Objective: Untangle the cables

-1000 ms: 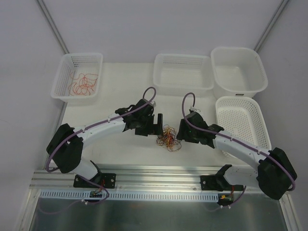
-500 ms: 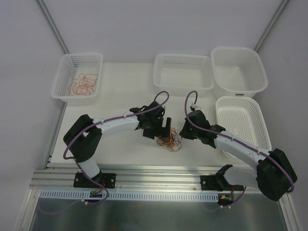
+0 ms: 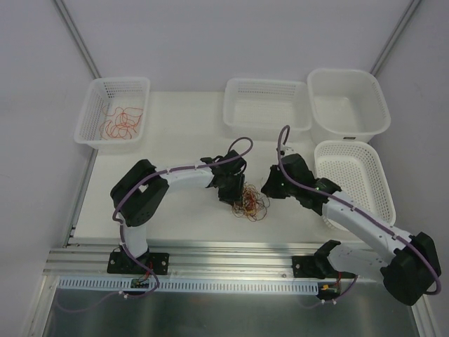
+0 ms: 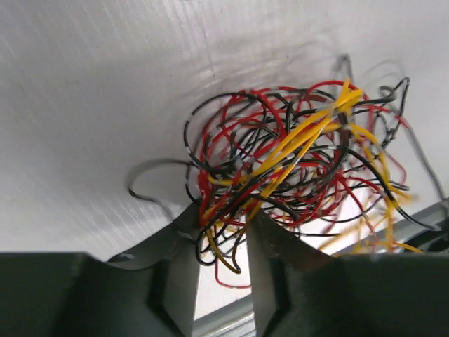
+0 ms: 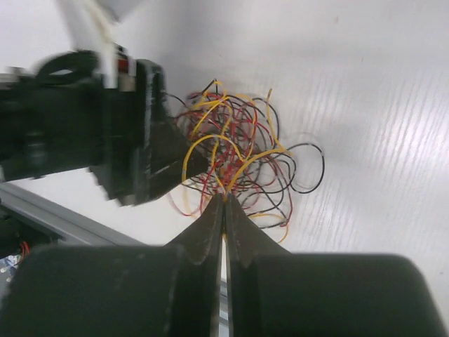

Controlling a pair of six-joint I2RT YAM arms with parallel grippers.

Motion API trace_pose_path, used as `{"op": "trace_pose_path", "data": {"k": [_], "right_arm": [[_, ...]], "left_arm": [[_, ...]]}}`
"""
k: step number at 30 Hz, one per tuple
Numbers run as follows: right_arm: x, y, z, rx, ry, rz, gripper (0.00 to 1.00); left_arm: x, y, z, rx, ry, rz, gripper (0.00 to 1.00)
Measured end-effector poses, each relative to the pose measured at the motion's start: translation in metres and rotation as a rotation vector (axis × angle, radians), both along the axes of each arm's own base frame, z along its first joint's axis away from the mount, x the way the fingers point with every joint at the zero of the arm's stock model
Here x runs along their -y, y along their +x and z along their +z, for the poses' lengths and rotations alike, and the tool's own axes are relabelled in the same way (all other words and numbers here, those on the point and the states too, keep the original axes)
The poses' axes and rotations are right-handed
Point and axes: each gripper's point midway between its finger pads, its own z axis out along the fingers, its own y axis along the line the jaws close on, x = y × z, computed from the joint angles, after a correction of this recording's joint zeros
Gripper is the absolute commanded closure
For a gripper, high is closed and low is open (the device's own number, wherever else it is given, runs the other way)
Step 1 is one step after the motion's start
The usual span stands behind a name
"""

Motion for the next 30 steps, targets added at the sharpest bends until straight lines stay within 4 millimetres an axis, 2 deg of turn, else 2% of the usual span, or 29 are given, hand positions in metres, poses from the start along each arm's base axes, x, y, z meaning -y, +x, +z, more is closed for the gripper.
{"op": "trace_pose_path", "data": {"k": [3,5,8,10,12,17,21,24,27,30], "right_arm": [[0.003,0.006,0.038,0.086,0.002,0.014,0.99],[0.009,0.009,0.067,0.157,-0.004,0.016,0.99],[0.026,0.013,0.102,0.242,-0.037,0.0,0.99],[0.043,0.015,0.123,0.295,-0.067,-0.027,0.99],[0.063,0.017,0.142,0.333,-0.096,-0.066,0.99],[0.108,0.02,0.184,0.405,-0.156,-0.159,0.99],[0.124,0.017,0.202,0.43,-0.194,-0.171,0.99],[0.138,0.016,0.213,0.447,-0.218,-0.198,0.99],[0.143,0.016,0.223,0.465,-0.22,-0.204,0.99],[0.147,0.016,0.231,0.481,-0.219,-0.212,0.99]], "left_arm": [[-0.003,0.003,-0.004,0.012,0.021,0.006,0.92],[-0.005,0.005,-0.005,0.021,0.03,0.014,1.0],[-0.012,0.013,-0.006,0.034,0.04,0.035,1.0],[-0.025,0.02,-0.006,0.041,0.052,0.066,1.0],[-0.048,0.029,-0.005,0.057,0.078,0.112,1.0],[-0.127,0.051,0.006,0.094,0.16,0.273,1.0],[-0.169,0.069,0.045,0.202,0.16,0.362,1.0],[-0.208,0.08,0.071,0.292,0.206,0.434,1.0],[-0.239,0.085,0.085,0.34,0.264,0.483,1.0],[-0.265,0.083,0.087,0.347,0.337,0.508,1.0]]}}
